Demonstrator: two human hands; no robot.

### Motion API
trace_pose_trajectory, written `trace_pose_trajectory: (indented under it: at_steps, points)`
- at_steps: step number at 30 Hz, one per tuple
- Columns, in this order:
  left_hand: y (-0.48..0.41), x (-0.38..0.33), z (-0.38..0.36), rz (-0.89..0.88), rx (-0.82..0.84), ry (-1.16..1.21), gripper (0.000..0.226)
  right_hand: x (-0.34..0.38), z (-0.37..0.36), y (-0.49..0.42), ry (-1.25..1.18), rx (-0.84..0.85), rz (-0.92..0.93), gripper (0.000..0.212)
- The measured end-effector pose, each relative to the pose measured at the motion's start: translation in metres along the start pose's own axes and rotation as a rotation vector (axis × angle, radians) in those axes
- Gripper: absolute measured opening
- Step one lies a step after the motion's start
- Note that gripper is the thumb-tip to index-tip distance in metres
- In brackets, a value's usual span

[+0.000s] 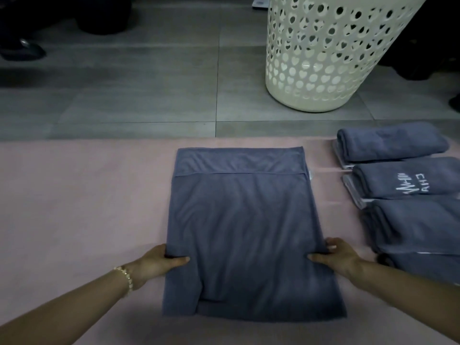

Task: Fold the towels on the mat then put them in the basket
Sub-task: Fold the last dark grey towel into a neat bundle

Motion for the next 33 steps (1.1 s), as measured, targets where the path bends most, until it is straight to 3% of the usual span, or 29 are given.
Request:
trace_pose_trajectory:
  at_steps: [3, 8, 12, 17, 23, 25, 28, 31, 33]
  points:
    - [0.009, 0.017, -0.013, 0.032, 0.032, 0.052, 0.026, -0.006, -0.009, 0.012, -0.088, 0.037, -0.056, 0.043]
    - [0.022, 0.029, -0.017, -0.123, -0.225, 0.222, 0.018, -0.019, -0.010, 0.031, 0.046, -0.113, 0.081, 0.032]
    - [0.024, 0.042, 0.005, -0.149, -0.387, 0.058, 0.024, -0.024, 0.004, 0.039, 0.116, -0.150, 0.121, 0.031]
    - [0.023, 0.060, 0.015, -0.113, -0.416, -0.021, 0.035, -0.031, 0.003, 0.042, 0.103, -0.143, 0.116, 0.032]
    - [0.035, 0.069, -0.006, -0.055, -0.330, -0.044, 0.026, -0.042, -0.009, 0.051, 0.037, -0.037, 0.024, 0.025]
    - [0.038, 0.067, -0.007, -0.017, -0.303, 0.082, 0.020, -0.044, -0.007, 0.054, 0.001, -0.021, 0.011, 0.030]
    - [0.041, 0.063, -0.003, 0.102, -0.186, 0.237, 0.030, -0.036, 0.002, 0.055, -0.096, 0.004, 0.002, 0.032]
    - [0.039, 0.051, 0.006, 0.170, -0.034, 0.378, 0.028, -0.022, 0.015, 0.043, -0.228, 0.038, 0.010, 0.067]
    - [0.036, 0.033, 0.018, 0.192, 0.016, 0.542, 0.021, 0.000, 0.024, 0.031, -0.292, 0.060, 0.015, 0.065]
Point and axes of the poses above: each hand's wrist, its own y-axis away from the middle knuckle, its own z-axis out of the back of the hand, x = y × z, the point moved 4 cm from there along -y, towards the middle knuckle, and after that the axes turned 14 degrees about z, right-handed, at the moved point
